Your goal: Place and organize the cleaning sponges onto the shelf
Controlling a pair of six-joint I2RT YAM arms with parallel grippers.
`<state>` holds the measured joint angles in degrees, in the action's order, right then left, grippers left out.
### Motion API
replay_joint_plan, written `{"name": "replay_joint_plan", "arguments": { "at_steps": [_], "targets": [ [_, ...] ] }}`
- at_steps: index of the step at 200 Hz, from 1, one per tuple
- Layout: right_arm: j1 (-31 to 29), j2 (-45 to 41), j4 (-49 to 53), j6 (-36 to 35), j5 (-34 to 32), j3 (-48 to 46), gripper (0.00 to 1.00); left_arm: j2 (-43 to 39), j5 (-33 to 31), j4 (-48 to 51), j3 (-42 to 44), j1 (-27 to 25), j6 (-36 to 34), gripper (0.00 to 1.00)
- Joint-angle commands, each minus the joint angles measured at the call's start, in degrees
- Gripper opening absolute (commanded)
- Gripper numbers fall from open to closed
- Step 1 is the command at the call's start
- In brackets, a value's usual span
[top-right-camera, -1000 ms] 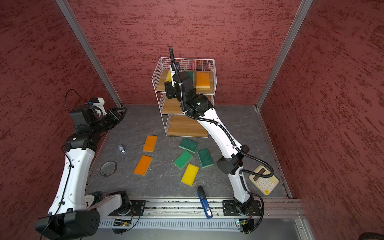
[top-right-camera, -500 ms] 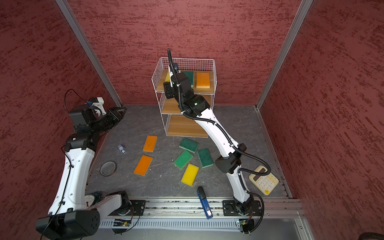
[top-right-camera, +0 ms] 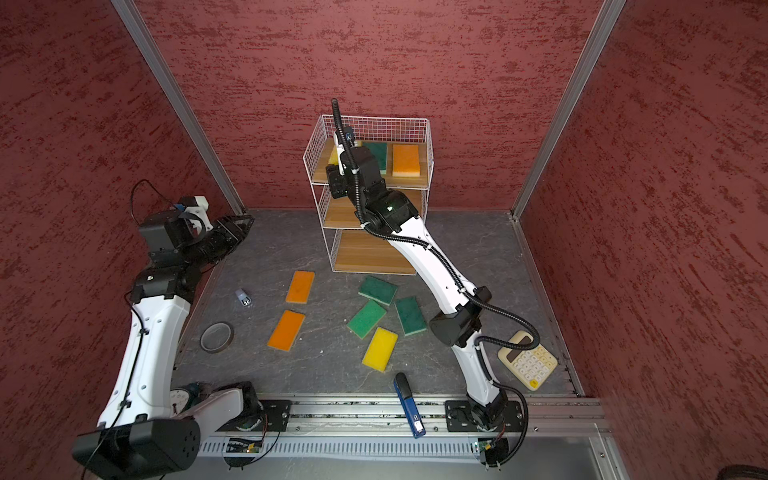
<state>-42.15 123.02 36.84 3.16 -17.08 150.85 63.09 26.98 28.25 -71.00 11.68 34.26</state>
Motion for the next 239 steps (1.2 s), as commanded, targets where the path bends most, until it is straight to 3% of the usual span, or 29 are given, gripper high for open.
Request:
{"name": "replay_joint_plan", "arguments": {
  "at_steps": [1, 142, 186, 239],
  "targets": [
    [-0.9, 0.7, -1.2, -2.4, 0.5, 1.3, 0.56, 0.1, 0.9, -1.7, 0.2, 0.5, 0.2, 0.41],
    [-4.4, -3.5, -1.9, -9.4, -6.8, 1.2, 0.58, 0.0, 2.3, -2.2, -0.5, 0.5, 0.5, 0.41],
    [-4.4, -5.3, -1.4, -10.4, -8.6, 1.3, 0.58, 1.5, 5.8, -4.4, -1.9, 0.2, -0.9, 0.43],
    [-3.2, -6.3, -4.3, -12.2, -8.3, 0.5, 0.57, 5.4, 5.4, -5.8, -5.3, -6.6, -6.2, 0.43]
  ]
}}
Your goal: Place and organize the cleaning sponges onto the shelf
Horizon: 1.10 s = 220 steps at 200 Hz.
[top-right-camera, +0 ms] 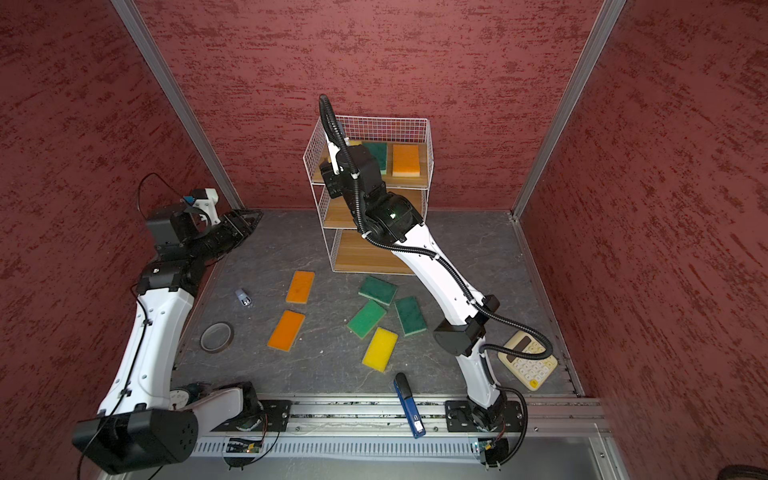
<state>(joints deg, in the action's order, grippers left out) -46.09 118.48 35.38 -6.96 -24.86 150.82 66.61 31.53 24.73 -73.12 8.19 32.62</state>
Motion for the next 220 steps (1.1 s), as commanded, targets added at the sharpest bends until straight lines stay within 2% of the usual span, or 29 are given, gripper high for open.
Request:
{"name": "replay_joint_plan", "arguments": {
  "at_steps": [1, 29, 64, 96, 120, 140, 168, 191, 220],
  "targets": [
    [0.8, -1.8, -2.8, -2.1, -0.5, 0.5, 0.57, 1.9, 0.9, -2.3, -3.2, -3.2, -4.7, 0.43],
    [1.8, -2.0, -2.6, -1.2, 0.4, 0.5, 0.55, 3.3, -0.7, -3.8, -3.3, -7.0, -8.5, 0.44],
    [2.9, -2.7, -0.6, 1.3, 1.0, 0.5, 0.54, 4.4, -2.3, -8.8, 0.3, -10.6, -12.5, 0.52],
    [2.9, -5.0, 4.4, 5.0, 0.9, 0.4, 0.54, 6.9, -10.4, -9.3, 0.4, -18.0, -20.4, 0.62],
    [2.9, -9.0, 11.9, 9.6, 1.0, -1.9, 0.55, 7.9, -16.0, -11.9, 1.1, -21.6, -22.9, 0.65],
    [2.8, -16.0, 13.4, 12.1, 1.3, -11.3, 0.56, 9.0, -20.3, -13.0, 1.0, -23.1, -24.1, 0.66],
    [2.8, -28.6, 7.8, 14.0, 0.9, -28.5, 0.58, 11.3, -25.4, -16.1, 1.3, -24.6, -24.8, 0.66],
    [2.9, -38.7, 4.9, 16.4, -2.0, -39.7, 0.59, 13.2, -28.3, -20.0, 2.4, -26.0, -25.2, 0.66],
    [3.6, -48.6, 2.8, 18.8, -3.1, -53.7, 0.67, 15.4, -31.9, -21.7, 1.8, -28.0, -26.1, 0.65]
  ]
}}
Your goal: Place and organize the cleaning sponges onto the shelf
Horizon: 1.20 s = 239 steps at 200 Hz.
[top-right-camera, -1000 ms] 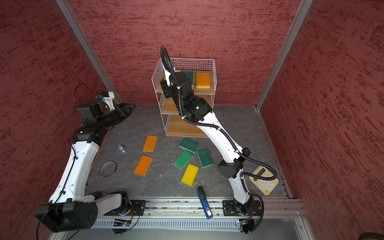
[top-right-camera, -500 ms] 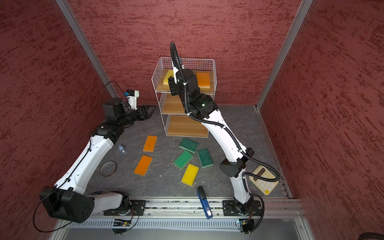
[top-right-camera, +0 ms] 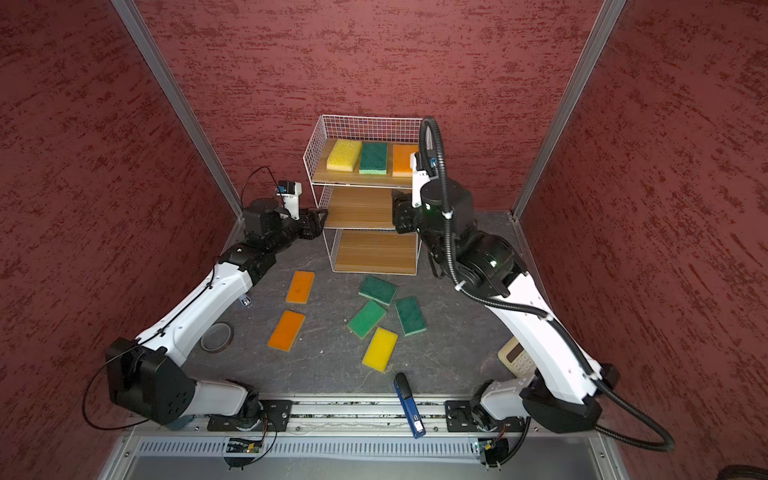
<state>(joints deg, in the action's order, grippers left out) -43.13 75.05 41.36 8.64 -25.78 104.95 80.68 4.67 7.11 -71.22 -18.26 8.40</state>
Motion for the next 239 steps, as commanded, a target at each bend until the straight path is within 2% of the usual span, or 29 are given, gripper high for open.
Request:
{"name": "replay_joint_plan", "arguments": {
  "at_steps": [1, 30, 74, 98, 147, 178, 201, 226, 239],
  "targets": [
    [0.7, -5.4, -3.1, 3.2, -2.1, -8.2, 0.67, 1.4, -5.2, -4.0, -0.1, -1.6, -1.9, 0.65],
    [3.6, -8.1, -1.9, 5.2, 0.9, -17.2, 0.73, 3.4, -6.8, -4.0, -1.9, -1.8, -1.0, 0.64],
    [13.1, -7.8, -6.6, 5.4, 9.2, -26.2, 0.76, 6.1, -7.3, -2.9, -4.1, -1.8, -0.7, 0.63],
    [17.1, -5.4, -10.1, 3.5, 13.1, -28.0, 0.77, 7.2, -7.3, -2.9, -4.7, -1.9, -1.1, 0.63],
    [20.1, 0.3, -19.3, 0.5, 18.3, -29.0, 0.77, 9.9, -7.6, -3.3, -6.2, -1.2, -1.0, 0.63],
    [21.6, 3.6, -21.6, 0.1, 19.5, -28.1, 0.77, 11.3, -7.2, -4.0, -6.6, -0.7, -0.3, 0.61],
    [22.4, 4.8, -23.9, 0.0, 20.3, -28.4, 0.71, 11.8, -7.0, -4.2, -6.9, -0.3, -0.2, 0.58],
    [22.8, 5.1, -27.3, -0.5, 20.0, -29.4, 0.6, 12.3, -6.6, -4.3, -7.1, 0.1, -0.2, 0.51],
    [22.8, 5.5, -29.0, -0.8, 19.8, -29.9, 0.51, 12.6, -6.4, -4.1, -7.3, 0.2, -0.2, 0.47]
  ]
}}
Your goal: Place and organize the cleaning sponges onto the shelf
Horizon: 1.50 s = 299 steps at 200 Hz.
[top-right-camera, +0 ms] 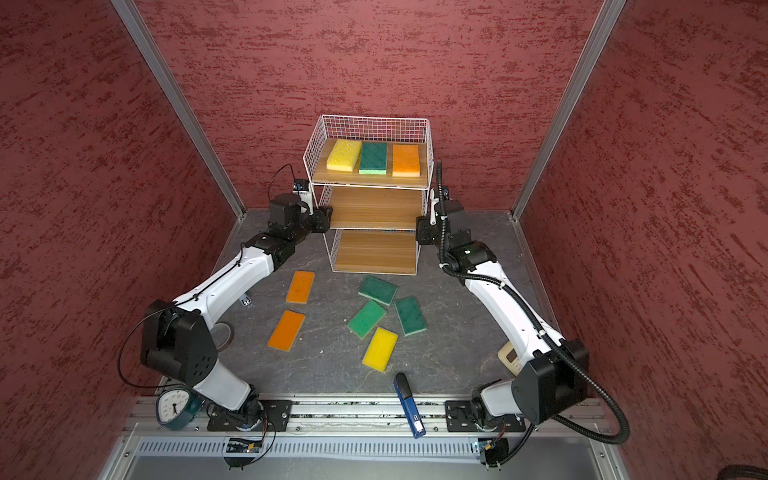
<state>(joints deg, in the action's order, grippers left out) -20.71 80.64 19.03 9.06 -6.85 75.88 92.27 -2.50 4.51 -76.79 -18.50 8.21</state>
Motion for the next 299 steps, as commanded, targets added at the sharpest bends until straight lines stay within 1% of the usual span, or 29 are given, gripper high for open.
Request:
{"name": "replay_joint_plan", "arguments": {
  "at_steps": [1, 20, 49, 79, 98, 147, 220, 257, 272, 299],
  "targets": [
    [0.4, -0.1, -6.7, -1.2, 0.9, -0.9, 0.5, 1.0, 0.7, -1.5, -1.8, 0.5, 0.0, 0.47],
    [0.4, 0.4, -7.7, -1.6, 1.0, -1.1, 0.41, 1.3, 0.8, -1.4, -2.1, 0.6, 0.0, 0.35],
    [0.5, 1.2, -7.8, -2.1, 1.4, -1.2, 0.36, 1.7, 1.3, -0.9, -2.4, 0.8, -0.1, 0.23],
    [0.4, 0.6, -8.0, -2.1, 0.9, -1.6, 0.21, 0.9, 1.8, -0.9, -1.7, 0.8, -0.2, 0.12],
    [0.4, -0.9, -7.9, -1.6, 1.0, -2.3, 0.17, -0.6, 1.7, -1.4, -0.4, 0.7, -0.4, 0.04],
    [0.4, -4.0, -6.3, -1.7, -0.1, -3.3, 0.14, -5.0, 1.3, -1.7, 2.9, -0.1, -0.6, 0.0],
    [0.4, -7.6, -5.1, -1.0, 0.4, -5.7, 0.13, -10.8, -1.5, -0.8, 7.0, -3.5, -0.1, 0.0],
    [0.4, -8.9, -3.3, -1.1, 0.1, -5.8, 0.17, -11.7, -2.9, -0.2, 8.7, -4.9, 0.6, 0.0],
    [0.4, -9.1, -2.5, -1.1, -0.5, -5.7, 0.21, -12.5, -3.2, -1.0, 10.0, -5.4, 1.0, 0.0],
    [0.4, -9.9, 1.5, -0.5, -2.1, -3.7, 0.35, -13.4, -3.6, -1.2, 11.4, -5.9, 2.0, 0.0]
  ]
}}
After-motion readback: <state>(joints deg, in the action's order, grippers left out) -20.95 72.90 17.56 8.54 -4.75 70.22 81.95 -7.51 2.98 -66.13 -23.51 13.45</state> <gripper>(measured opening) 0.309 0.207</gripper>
